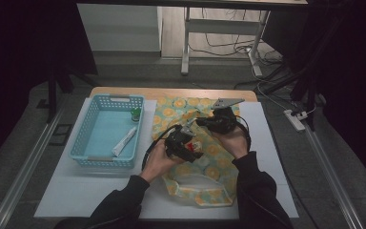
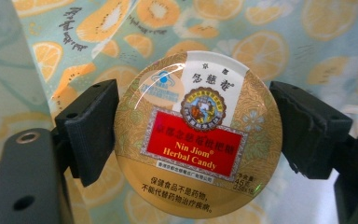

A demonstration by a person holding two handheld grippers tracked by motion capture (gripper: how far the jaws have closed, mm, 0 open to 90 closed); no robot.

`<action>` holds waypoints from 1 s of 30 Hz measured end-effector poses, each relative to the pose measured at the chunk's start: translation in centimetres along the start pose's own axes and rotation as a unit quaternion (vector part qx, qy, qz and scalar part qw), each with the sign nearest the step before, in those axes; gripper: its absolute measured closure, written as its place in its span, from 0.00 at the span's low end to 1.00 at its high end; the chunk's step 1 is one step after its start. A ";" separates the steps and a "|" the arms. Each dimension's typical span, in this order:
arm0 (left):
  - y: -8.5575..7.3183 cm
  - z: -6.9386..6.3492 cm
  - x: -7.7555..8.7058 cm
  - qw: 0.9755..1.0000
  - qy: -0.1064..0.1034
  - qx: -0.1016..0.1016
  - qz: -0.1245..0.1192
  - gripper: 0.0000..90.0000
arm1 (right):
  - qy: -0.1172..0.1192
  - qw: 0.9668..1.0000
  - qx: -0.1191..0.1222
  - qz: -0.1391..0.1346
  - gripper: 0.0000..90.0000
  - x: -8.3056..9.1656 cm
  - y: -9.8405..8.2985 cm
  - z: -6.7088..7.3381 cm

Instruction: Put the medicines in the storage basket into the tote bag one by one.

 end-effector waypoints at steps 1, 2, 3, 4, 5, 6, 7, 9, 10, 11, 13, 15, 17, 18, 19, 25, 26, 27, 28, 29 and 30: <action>0.0 0.2 -0.3 1.000 0.002 0.001 0.002 0.23 | -0.002 1.000 -0.001 0.001 1.00 -0.1 -0.1 -0.1; 0.0 0.4 -0.6 1.000 0.002 0.002 0.003 0.23 | -0.003 1.000 -0.002 0.002 1.00 -0.2 -0.2 -0.1; 0.0 0.6 -0.8 1.000 0.001 0.003 0.004 0.22 | -0.004 1.000 -0.002 0.003 1.00 -0.3 -0.3 -0.2; 0.0 0.8 -1.1 1.000 0.000 0.004 0.007 0.22 | -0.006 1.000 -0.001 0.004 1.00 -0.4 -0.4 -0.3; -0.1 0.9 -1.3 1.000 0.003 0.003 0.009 0.22 | -0.007 1.000 -0.002 0.005 1.00 -0.5 -0.4 -0.3; -0.1 1.1 -1.5 1.000 0.004 0.004 0.012 0.22 | -0.008 1.000 -0.002 0.006 1.00 -0.6 -0.5 -0.4; -0.2 1.3 -1.7 1.000 0.005 0.002 0.015 0.22 | -0.008 1.000 -0.002 0.007 1.00 -0.7 -0.6 -0.4; -0.3 1.6 -2.1 1.000 0.005 0.003 0.020 0.22 | -0.011 1.000 -0.002 0.009 1.00 -0.9 -0.8 -0.5; -0.4 1.8 -2.4 1.000 0.005 0.004 0.022 0.22 | -0.012 1.000 -0.002 0.009 1.00 -0.9 -0.8 -0.6; -0.4 1.9 -2.6 1.000 0.004 0.007 0.020 0.22 | -0.013 1.000 -0.002 0.011 1.00 -1.0 -0.9 -0.6; -0.5 2.1 -2.9 1.000 0.005 0.008 0.023 0.22 | -0.013 1.000 -0.002 0.013 1.00 -1.2 -1.1 -0.7; -0.6 2.3 -3.2 1.000 0.007 0.007 0.028 0.22 | -0.014 1.000 -0.003 0.015 1.00 -1.3 -1.2 -0.7; -0.7 2.5 -3.4 1.000 0.007 0.008 0.025 0.22 | -0.014 1.000 -0.003 0.016 1.00 -1.4 -1.3 -0.8; -0.6 2.5 -3.5 1.000 0.002 0.010 0.019 0.22 | -0.015 1.000 -0.003 0.017 1.00 -1.5 -1.4 -0.8; -0.6 2.6 -3.5 1.000 -0.002 0.009 0.018 0.21 | -0.015 1.000 -0.004 0.017 1.00 -1.5 -1.4 -0.8; -0.2 2.4 -3.2 1.000 -0.005 0.013 0.003 0.16 | -0.014 1.000 -0.005 0.017 1.00 -1.5 -1.4 -0.8; -0.1 2.2 -3.1 1.000 -0.009 0.014 -0.001 0.14 | -0.015 1.000 -0.005 0.017 1.00 -1.4 -1.4 -0.9; 0.0 2.0 -2.9 1.000 -0.013 0.013 -0.003 0.14 | -0.015 1.000 -0.005 0.016 1.00 -1.4 -1.4 -0.9; 0.0 1.9 -2.7 1.000 -0.016 0.012 -0.003 0.13 | -0.015 1.000 -0.005 0.016 1.00 -1.4 -1.4 -0.9; 0.1 1.7 -2.4 1.000 -0.019 0.011 -0.004 0.12 | -0.015 1.000 -0.006 0.015 1.00 -1.4 -1.3 -0.9; 0.2 1.5 -2.3 1.000 -0.020 0.013 -0.007 0.12 | -0.014 1.000 -0.006 0.015 1.00 -1.4 -1.3 -0.9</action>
Point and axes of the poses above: each handheld gripper's, and its own axes: x roughly backward along the jaws, y roughly out of its top, z roughly to its left, the point moved 8 cm from there along -x, roughly forward along the jaws, and after that the axes turned 15 degrees about -y, right-handed, at the moved point
